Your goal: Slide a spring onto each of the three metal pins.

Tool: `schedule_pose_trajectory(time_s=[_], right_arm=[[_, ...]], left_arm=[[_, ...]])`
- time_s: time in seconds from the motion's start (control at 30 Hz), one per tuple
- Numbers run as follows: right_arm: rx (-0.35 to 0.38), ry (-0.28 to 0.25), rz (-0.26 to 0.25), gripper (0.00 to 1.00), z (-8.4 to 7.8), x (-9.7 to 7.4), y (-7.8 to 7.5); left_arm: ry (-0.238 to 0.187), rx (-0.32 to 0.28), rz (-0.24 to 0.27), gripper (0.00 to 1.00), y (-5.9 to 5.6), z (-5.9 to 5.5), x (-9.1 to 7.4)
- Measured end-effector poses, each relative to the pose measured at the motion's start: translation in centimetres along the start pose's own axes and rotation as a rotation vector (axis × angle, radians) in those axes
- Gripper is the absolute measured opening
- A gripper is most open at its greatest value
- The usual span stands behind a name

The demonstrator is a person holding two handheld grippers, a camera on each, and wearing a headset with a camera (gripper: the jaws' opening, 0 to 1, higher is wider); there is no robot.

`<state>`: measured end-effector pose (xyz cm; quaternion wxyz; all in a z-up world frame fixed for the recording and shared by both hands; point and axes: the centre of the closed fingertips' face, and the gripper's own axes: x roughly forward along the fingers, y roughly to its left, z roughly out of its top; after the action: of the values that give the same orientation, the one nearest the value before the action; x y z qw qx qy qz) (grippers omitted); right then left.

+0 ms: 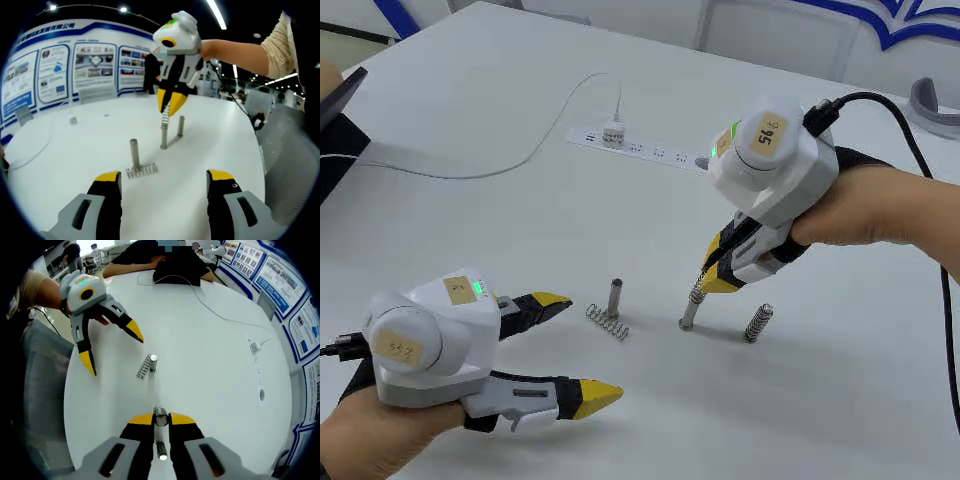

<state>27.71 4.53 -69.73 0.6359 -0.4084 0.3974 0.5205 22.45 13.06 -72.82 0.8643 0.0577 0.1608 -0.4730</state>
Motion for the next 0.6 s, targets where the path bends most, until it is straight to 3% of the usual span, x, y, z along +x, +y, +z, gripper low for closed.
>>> schedule_pose_trajectory(time_s=[0.6], right_arm=[[0.037, 0.021, 0.017, 0.12, -0.7, 2.1, -0.1]], left_arm=[[0.004, -0.001, 0.002, 0.7, 0.0, -0.1, 0.0]])
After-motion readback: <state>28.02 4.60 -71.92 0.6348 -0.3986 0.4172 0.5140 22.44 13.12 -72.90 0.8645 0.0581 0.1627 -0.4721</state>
